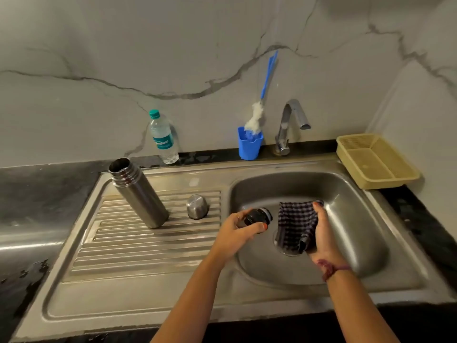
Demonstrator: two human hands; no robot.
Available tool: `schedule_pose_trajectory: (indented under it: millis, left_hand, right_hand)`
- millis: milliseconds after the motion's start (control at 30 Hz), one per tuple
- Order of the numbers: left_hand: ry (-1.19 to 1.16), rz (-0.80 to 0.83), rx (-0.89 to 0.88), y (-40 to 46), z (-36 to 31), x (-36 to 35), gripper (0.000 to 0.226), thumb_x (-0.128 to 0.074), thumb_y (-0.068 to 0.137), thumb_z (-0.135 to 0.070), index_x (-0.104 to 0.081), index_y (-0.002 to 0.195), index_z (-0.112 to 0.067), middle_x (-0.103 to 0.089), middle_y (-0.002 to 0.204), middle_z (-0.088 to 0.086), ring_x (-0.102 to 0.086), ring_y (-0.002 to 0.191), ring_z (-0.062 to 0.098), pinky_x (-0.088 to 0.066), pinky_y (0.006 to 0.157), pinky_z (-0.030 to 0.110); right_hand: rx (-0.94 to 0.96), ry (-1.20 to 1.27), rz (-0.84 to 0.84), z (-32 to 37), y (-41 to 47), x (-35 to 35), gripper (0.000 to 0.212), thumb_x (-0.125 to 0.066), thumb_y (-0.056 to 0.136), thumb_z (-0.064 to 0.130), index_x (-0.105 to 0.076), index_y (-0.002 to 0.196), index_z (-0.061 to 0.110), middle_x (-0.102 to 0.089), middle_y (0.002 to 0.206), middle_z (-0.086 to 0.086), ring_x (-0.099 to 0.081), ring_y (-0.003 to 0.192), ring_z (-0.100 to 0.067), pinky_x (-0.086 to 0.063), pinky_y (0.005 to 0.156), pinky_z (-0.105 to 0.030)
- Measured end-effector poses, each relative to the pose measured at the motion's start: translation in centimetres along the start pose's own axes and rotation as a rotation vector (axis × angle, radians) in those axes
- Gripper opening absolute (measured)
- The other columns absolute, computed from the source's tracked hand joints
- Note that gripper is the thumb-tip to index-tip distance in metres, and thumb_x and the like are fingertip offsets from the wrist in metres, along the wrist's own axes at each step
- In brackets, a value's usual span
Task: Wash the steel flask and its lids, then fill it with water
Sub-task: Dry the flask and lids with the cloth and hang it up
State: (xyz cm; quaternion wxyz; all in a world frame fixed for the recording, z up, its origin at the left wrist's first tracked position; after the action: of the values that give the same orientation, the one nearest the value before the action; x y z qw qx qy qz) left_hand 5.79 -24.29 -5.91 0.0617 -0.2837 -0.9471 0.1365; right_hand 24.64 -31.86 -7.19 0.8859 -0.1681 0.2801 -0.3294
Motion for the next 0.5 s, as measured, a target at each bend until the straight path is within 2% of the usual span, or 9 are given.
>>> schedule_pose_trajectory:
  millis: [67, 167, 267, 333, 400, 433, 500]
  left_hand:
    - [-0.126, -0.036, 0.055, 0.5, -0.1, -1.2, 0.079, -0.086, 0.060, -0.041, -0.059, 0.132, -0.025, -0.070, 0.115, 0.005, -0.066, 0.090, 0.011, -0.051, 0.075, 0.026]
    - [-0.289, -0.037, 0.049, 0.7, -0.7, -2.9, 0.055, -0.078, 0.082, -0.018, -0.056, 0.132, -0.029, -0.063, 0.102, 0.002, -0.063, 0.088, 0.016, -0.051, 0.075, 0.027]
    - [-0.354, -0.037, 0.037, 0.8, -1.0, -4.8, 0.039, -0.068, 0.091, -0.014, -0.058, 0.127, -0.024, -0.059, 0.098, 0.007, -0.066, 0.092, 0.018, -0.054, 0.082, 0.029]
    - [-0.392, -0.025, 0.048, 0.9, -1.3, -6.2, 0.037, -0.066, 0.093, -0.015, -0.059, 0.129, -0.018, -0.059, 0.107, 0.013, -0.066, 0.102, 0.021, -0.056, 0.085, 0.030]
    - [-0.433, -0.010, 0.057, 1.1, -1.6, -7.3, 0.034, -0.064, 0.094, -0.014, -0.060, 0.128, -0.014, -0.061, 0.108, 0.014, -0.065, 0.102, 0.022, -0.057, 0.085, 0.029]
    - [-0.453, -0.001, 0.064, 1.0, -1.9, -7.8, 0.032, -0.062, 0.095, -0.014, -0.061, 0.127, -0.011, -0.063, 0.108, 0.014, -0.066, 0.100, 0.021, -0.057, 0.083, 0.028]
    - [-0.519, 0.016, 0.080, 0.8, -2.6, -8.5, 0.028, -0.060, 0.096, -0.014, -0.064, 0.122, -0.003, -0.069, 0.106, 0.015, -0.069, 0.093, 0.020, -0.059, 0.077, 0.025]
  right_hand:
    - [0.010, -0.050, 0.007, 0.8, 0.2, 0.7, 0.057, -0.041, 0.095, 0.053, -0.064, 0.119, 0.007, -0.068, 0.114, -0.017, -0.064, 0.106, -0.033, -0.050, 0.092, -0.044]
    - [0.020, -0.098, 0.044, 1.8, 0.3, 1.5, 0.048, -0.040, 0.097, 0.046, -0.066, 0.112, 0.008, -0.071, 0.107, -0.015, -0.065, 0.100, -0.031, -0.051, 0.089, -0.043]
    - [0.061, -0.121, 0.058, 2.1, 0.1, 1.5, 0.047, -0.035, 0.099, 0.039, -0.066, 0.113, 0.006, -0.071, 0.104, -0.015, -0.066, 0.097, -0.029, -0.051, 0.087, -0.044]
    - [0.125, -0.154, 0.076, 2.2, -0.2, 1.1, 0.044, -0.033, 0.100, 0.031, -0.068, 0.105, 0.006, -0.074, 0.091, -0.010, -0.069, 0.084, -0.022, -0.055, 0.076, -0.036]
    - [0.214, -0.220, 0.100, 2.6, -0.9, 0.4, 0.039, -0.033, 0.101, 0.022, -0.069, 0.089, 0.013, -0.073, 0.077, -0.001, -0.068, 0.071, -0.011, -0.054, 0.062, -0.023]
    - [0.270, -0.257, 0.116, 2.9, -1.2, 0.0, 0.036, -0.035, 0.100, 0.020, -0.068, 0.085, 0.017, -0.072, 0.076, 0.002, -0.067, 0.071, -0.005, -0.052, 0.061, -0.018]
    - [0.401, -0.314, 0.183, 3.3, -1.6, -0.7, 0.030, -0.037, 0.094, 0.021, -0.067, 0.093, 0.021, -0.071, 0.091, 0.008, -0.066, 0.086, 0.002, -0.051, 0.074, -0.012]
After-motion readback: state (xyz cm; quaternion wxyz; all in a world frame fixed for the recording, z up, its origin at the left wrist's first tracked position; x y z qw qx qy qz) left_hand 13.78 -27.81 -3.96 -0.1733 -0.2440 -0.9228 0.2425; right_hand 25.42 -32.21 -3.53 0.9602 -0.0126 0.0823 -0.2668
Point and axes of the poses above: each hand's wrist, its own y-axis towards the middle knuckle, its own x-axis out of the back of the hand, z = x × y, the point moved 2 cm from there along y, towards the middle knuckle
